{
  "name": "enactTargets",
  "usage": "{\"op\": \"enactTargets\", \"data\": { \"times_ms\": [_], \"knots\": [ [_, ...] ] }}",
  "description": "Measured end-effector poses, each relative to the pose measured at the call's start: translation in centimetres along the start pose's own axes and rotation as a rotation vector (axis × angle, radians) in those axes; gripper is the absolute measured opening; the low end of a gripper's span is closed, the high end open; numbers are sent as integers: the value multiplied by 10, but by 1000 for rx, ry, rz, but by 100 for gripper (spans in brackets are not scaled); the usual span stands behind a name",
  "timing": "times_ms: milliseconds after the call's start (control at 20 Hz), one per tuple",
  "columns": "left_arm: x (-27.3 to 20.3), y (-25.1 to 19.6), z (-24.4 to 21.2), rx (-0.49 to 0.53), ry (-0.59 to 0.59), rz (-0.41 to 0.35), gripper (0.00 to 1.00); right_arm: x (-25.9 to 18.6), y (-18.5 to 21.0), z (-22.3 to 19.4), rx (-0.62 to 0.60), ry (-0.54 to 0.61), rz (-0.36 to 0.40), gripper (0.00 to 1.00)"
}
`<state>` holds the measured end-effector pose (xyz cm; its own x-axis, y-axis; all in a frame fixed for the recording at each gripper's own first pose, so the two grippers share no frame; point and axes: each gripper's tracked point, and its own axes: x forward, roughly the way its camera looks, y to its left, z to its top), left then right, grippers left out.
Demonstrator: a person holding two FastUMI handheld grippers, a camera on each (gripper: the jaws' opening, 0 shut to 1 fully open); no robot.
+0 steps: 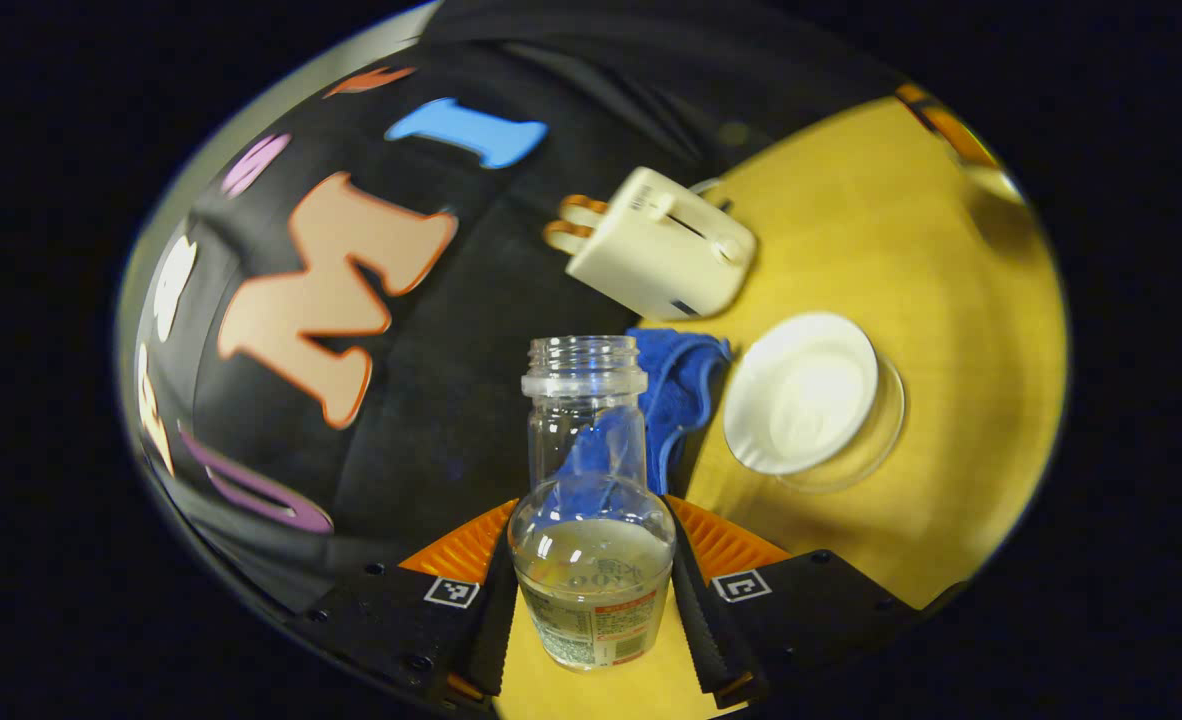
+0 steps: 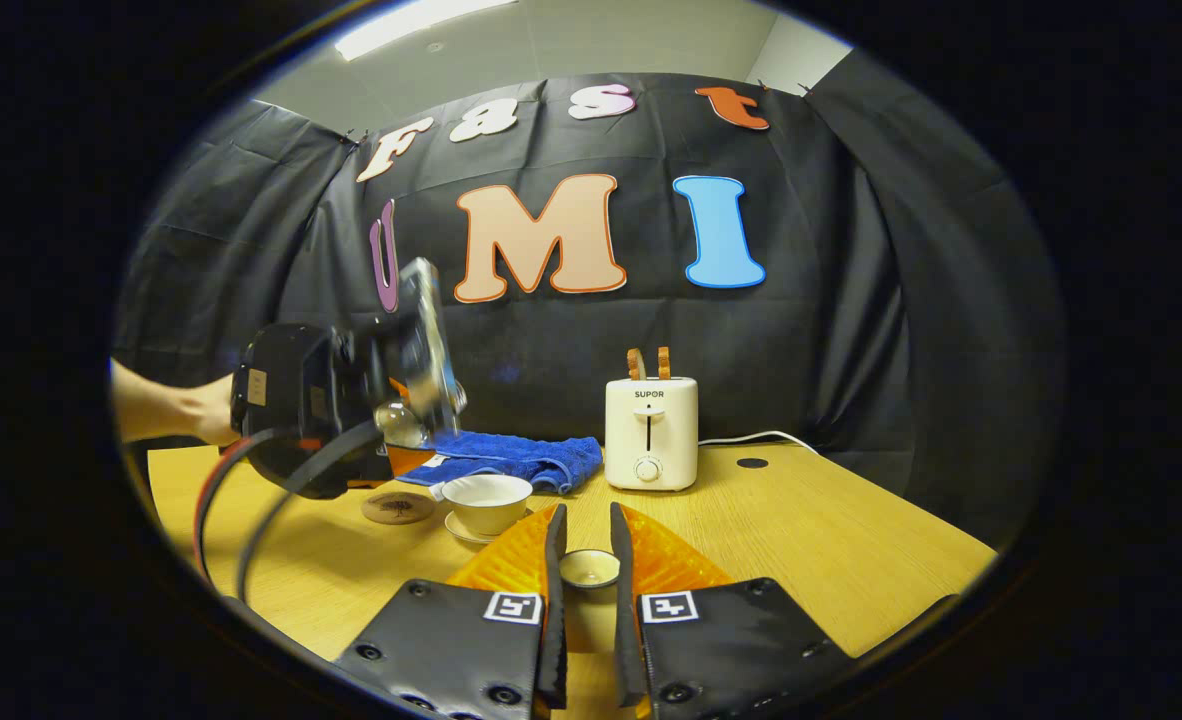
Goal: Open the teacup lid with one hand, grasp the water bottle and pour water into the teacup with the other hand; after pouring, place the water bottle on the coaster and then close the teacup lid.
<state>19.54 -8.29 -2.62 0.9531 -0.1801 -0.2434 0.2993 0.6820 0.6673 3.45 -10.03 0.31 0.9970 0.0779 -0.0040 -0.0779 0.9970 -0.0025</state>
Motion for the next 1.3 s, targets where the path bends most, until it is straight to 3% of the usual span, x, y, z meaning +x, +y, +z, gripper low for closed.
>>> {"op": "enactTargets", "data": {
  "times_ms": [200,300,400,900,1300],
  "knots": [
    [6,2,19,-449,-155,96,69,1,0,-1,0,0,0,22],
    [5,1,30,-582,-204,121,69,0,-1,1,0,-1,-4,22],
    [6,0,32,-652,-223,117,68,0,-1,0,0,0,-4,22],
    [12,-7,11,-785,-239,144,70,-1,-1,0,0,0,-5,22],
    [13,-10,7,-777,-220,135,74,-1,-2,-1,-1,-2,-11,22]
  ]
}}
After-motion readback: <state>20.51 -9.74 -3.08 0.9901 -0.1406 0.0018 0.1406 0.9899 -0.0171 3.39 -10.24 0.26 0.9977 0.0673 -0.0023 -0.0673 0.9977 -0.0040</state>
